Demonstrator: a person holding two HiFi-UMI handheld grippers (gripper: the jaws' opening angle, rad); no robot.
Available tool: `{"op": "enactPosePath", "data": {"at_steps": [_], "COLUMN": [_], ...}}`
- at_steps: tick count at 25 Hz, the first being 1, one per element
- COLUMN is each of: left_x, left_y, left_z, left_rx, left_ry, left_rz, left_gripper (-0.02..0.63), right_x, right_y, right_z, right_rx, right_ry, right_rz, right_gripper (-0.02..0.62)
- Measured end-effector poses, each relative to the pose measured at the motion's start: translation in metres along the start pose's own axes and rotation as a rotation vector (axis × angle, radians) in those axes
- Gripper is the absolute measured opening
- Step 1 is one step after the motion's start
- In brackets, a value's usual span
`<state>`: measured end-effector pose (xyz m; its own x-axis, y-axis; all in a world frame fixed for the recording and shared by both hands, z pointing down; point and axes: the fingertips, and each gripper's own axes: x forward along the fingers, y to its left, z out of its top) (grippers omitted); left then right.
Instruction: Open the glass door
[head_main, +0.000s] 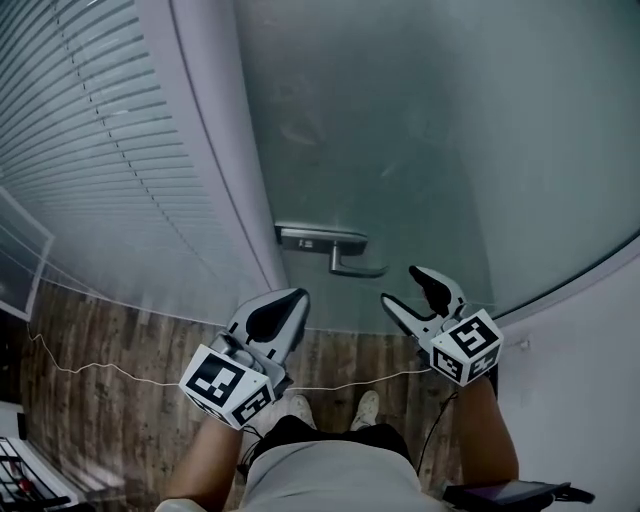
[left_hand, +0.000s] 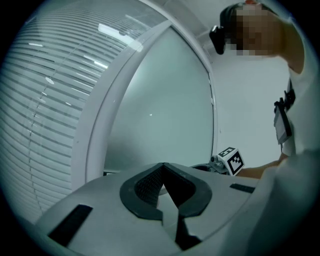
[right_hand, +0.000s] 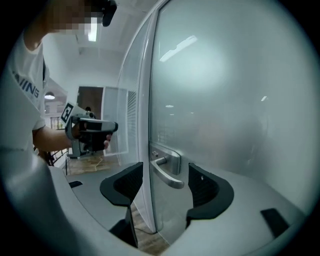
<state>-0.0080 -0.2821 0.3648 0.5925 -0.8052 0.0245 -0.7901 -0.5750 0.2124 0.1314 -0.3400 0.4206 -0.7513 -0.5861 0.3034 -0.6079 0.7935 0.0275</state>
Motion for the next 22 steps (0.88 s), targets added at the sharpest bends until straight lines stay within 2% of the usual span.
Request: {"op": "enactPosePath", "data": {"at_steps": [8, 18, 19, 21, 22], "left_x": [0.011, 0.006, 0.006, 0.005, 0.005], "left_y": [0.002, 0.009, 0.010, 0.012, 0.013], "left_z": [-0.007, -0.014, -0.015, -0.015, -0.016], "left_rx": [-0.005, -0.018, -0.021, -0.023, -0.023], "left_ry": [0.007, 0.022, 0.022, 0.022, 0.022], "left_rz": [0.046, 0.078, 0.081, 0.083, 0.082], "left_gripper": [0.000, 0.000, 0.000, 0.000, 0.000], "right_x": [0.039, 0.061, 0.061, 0.062, 0.063], "right_y": [-0.010, -0.015, -0.016, -0.020, -0.021], "right_z": [-0.039, -0.057, -0.057, -0.058, -0.058], "right_rx": [-0.125, -0.141, -0.157, -0.189, -0.193], "right_ry": [0.203, 0.328, 0.339, 0.345, 0.346], "right_rz": [0.105, 0.118, 0.111, 0.092, 0.089], "right_gripper": [0.264, 0.261, 0.239, 0.147, 0.147]}}
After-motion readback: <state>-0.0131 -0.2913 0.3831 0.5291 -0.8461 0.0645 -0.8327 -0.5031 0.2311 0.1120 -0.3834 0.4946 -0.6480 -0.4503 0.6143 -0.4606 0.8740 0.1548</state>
